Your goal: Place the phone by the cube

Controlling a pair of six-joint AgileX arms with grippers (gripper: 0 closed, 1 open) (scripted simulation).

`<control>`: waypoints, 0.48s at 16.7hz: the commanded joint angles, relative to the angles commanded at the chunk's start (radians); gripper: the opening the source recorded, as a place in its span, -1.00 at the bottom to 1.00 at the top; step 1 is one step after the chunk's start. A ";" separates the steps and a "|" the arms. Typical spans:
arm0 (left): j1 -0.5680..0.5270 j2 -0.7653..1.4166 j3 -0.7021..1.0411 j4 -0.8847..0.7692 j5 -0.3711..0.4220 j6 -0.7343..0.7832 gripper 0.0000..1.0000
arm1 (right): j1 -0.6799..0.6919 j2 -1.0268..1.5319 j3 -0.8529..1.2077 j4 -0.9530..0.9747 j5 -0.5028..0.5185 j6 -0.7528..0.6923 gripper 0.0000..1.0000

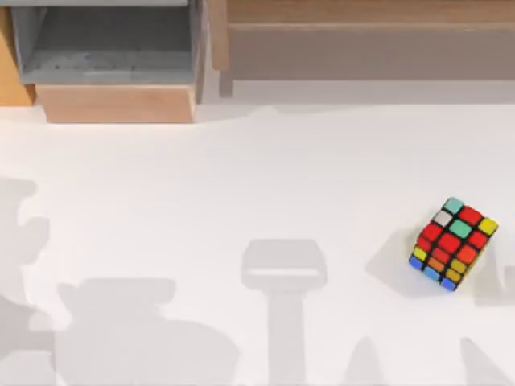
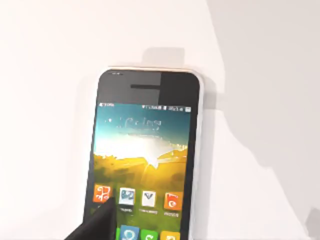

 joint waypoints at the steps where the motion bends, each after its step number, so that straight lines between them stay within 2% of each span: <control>1: 0.022 0.099 0.059 -0.043 0.001 0.027 1.00 | 0.000 0.000 0.000 0.000 0.000 0.000 1.00; 8: 0.141 0.588 0.390 -0.270 -0.002 0.180 1.00 | 0.000 0.000 0.000 0.000 0.000 0.000 1.00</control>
